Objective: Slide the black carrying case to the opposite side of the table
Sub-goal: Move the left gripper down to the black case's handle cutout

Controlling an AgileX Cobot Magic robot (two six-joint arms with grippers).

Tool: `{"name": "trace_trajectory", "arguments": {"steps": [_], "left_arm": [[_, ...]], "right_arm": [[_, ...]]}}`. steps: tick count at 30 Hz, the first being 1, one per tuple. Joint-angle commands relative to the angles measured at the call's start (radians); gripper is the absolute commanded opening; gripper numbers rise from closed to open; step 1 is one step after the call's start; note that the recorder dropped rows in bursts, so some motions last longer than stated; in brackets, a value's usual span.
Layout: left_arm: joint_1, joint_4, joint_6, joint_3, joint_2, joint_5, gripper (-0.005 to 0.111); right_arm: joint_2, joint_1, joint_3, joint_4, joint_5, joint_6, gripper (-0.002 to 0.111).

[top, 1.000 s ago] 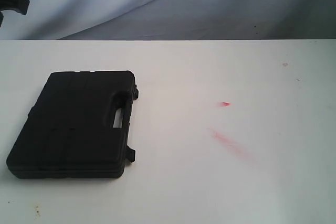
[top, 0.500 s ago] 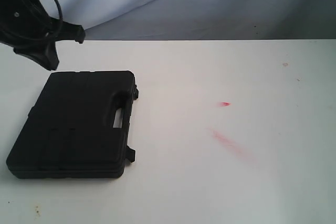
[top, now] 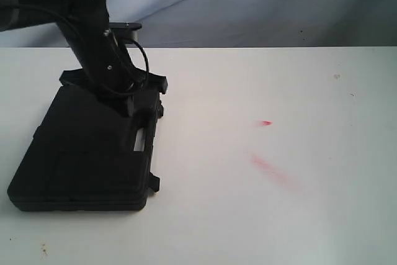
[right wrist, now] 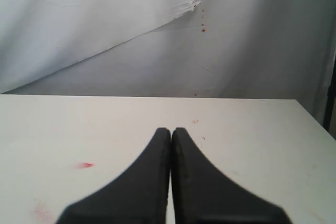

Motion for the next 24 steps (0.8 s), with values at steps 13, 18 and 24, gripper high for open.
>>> {"name": "trace_trajectory", "arguments": {"steps": [13, 18, 24], "left_arm": [[-0.019, -0.015, -0.146, -0.064, 0.13, -0.125, 0.061], [-0.021, -0.069, -0.15, -0.064, 0.143, -0.118, 0.06], [-0.05, -0.069, -0.176, -0.062, 0.169, -0.117, 0.04]], "right_arm": [[-0.006, -0.006, 0.003, 0.003, -0.011, 0.0, 0.0], [-0.006, -0.006, 0.003, 0.003, -0.011, 0.0, 0.0], [-0.006, -0.006, 0.003, 0.003, -0.011, 0.0, 0.0]]}}
